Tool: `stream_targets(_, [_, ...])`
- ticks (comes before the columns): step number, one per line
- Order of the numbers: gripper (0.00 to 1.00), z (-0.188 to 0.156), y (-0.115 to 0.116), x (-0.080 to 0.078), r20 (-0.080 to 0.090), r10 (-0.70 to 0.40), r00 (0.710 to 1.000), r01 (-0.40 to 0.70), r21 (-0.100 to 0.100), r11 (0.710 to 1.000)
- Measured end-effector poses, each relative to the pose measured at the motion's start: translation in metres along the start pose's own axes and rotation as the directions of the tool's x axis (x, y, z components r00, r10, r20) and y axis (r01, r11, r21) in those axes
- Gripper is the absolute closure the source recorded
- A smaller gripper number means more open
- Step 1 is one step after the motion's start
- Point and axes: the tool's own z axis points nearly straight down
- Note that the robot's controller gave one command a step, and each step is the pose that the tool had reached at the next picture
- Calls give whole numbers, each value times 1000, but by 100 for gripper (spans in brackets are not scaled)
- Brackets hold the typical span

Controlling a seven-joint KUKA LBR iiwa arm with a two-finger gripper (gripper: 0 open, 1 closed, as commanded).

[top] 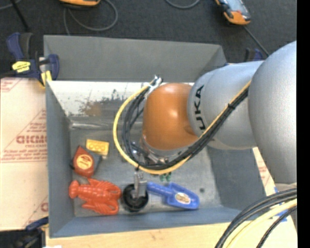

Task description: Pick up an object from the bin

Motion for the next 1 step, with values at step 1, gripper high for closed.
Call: stream_targets(1, [100,48,-56,17,-3,-3,1000,3,-1,1000])
